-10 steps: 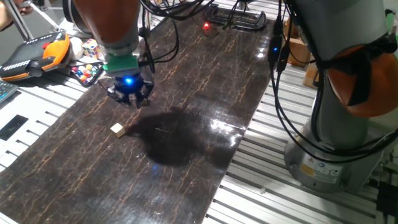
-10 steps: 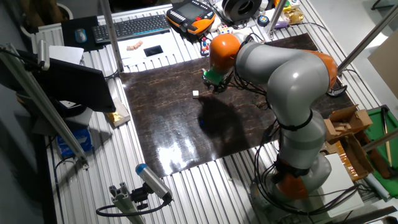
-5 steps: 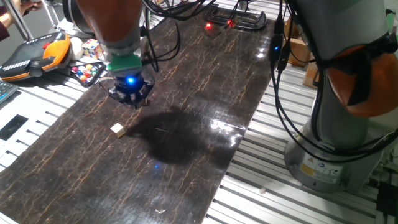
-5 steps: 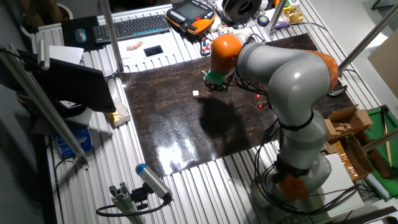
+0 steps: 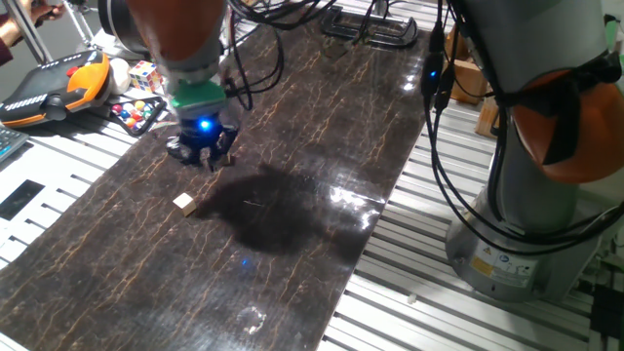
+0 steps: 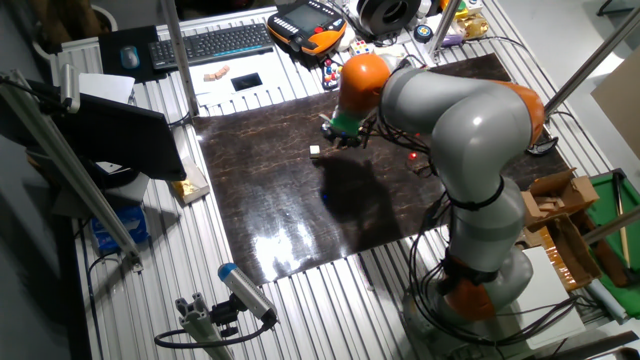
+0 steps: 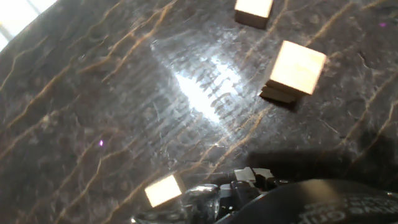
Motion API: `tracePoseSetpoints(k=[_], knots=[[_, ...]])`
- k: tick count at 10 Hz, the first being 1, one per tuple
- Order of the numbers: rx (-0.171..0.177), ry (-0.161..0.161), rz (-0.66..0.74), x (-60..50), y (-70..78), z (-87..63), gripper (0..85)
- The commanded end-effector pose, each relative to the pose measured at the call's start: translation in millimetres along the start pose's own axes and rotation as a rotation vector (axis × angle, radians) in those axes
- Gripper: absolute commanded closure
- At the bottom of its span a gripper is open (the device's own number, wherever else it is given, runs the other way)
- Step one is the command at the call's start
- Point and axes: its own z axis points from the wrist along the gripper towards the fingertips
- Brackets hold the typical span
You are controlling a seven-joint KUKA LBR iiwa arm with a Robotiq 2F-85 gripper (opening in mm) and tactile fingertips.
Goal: Stack the blocks in a vertical line of five
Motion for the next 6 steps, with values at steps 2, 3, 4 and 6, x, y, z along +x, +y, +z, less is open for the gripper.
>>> tracePoseSetpoints(k=[2,3,4,6], knots=[[-0.007,-0.013,0.012,3.5,11.8,7.4,28.0],[-0.010,-0.014,0.003,5.1,16.8,13.8,23.3],[-0.013,-0.012,0.002,6.3,20.3,18.8,21.3],[-0.014,-0.005,-0.005,8.4,29.1,26.2,21.7]])
